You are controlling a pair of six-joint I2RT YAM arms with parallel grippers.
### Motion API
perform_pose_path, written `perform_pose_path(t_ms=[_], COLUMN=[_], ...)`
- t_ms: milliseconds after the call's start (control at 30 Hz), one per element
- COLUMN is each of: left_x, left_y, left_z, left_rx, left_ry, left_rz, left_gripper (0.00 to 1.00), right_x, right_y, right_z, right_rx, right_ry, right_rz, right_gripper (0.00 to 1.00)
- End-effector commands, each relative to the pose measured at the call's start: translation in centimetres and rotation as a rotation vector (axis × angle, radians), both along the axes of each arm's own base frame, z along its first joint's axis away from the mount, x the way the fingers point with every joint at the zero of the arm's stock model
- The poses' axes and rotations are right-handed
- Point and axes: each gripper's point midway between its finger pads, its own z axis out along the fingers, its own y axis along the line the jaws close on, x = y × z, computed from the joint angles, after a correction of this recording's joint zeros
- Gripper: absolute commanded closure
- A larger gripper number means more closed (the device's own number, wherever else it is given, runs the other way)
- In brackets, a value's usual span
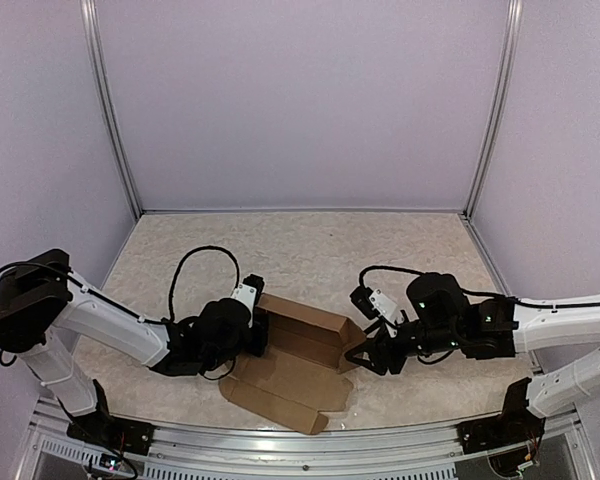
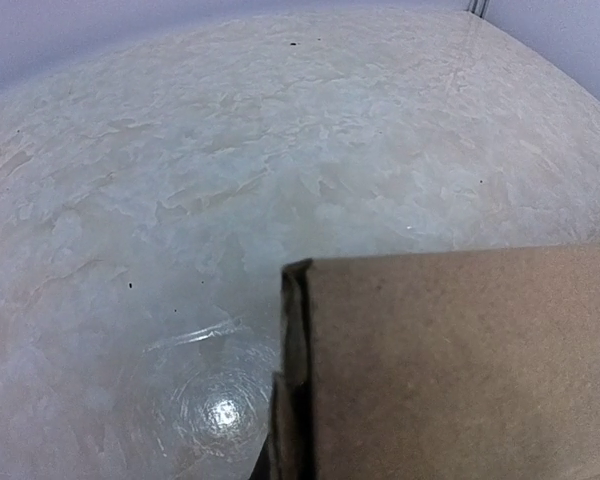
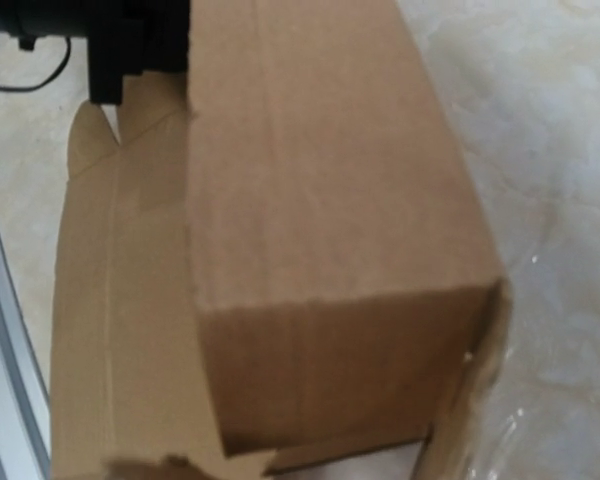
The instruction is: Fold the paper box
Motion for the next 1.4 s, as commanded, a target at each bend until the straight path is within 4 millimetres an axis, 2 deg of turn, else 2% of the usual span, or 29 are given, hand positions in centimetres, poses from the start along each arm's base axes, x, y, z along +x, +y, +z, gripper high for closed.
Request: perform_pose_path(t_ms=[0, 267, 567, 733, 1100, 1300, 1367], left_x=[0.3, 0.5, 0.3, 0.0, -0.6, -1.1, -1.3], left_y=[-0.2, 0.0, 0.0, -0.2, -0.3, -0.7, -0.8], left_z=[1.9, 2.4, 2.9, 3.1, 3.8, 4.2, 4.3], left_rx=[-0.047, -0.056, -0.072, -0.085, -0.105, -0.120, -0.122], left_ry=[-0.008, 0.016, 0.030, 0.037, 0.041, 0.040, 0.039], left_rz=[0.049, 0.097, 0.119, 0.125, 0.120, 0.105, 0.101], left_gripper=[1.00, 1.00, 1.00, 1.00, 1.00, 1.00, 1.00], right_x=[0.7, 1.3, 3.9, 4.6, 6.9, 7.5, 7.6], right_y=[2.0, 3.9, 4.4, 5.3, 4.3, 4.5, 4.7], right_z=[1.7, 1.6, 1.8, 2.0, 2.1, 2.2, 2.2], right_rx=[0.079, 0.113, 0.089, 0.093, 0.058, 0.042, 0.037], right_ry=[-0.044, -0.123, -0.248, -0.304, -0.416, -0.457, -0.466], right_rz=[-0.013, -0.089, -0.348, -0.434, -0.644, -0.671, -0.668], right_gripper=[0.46, 0.50, 0.49, 0.50, 0.53, 0.54, 0.58])
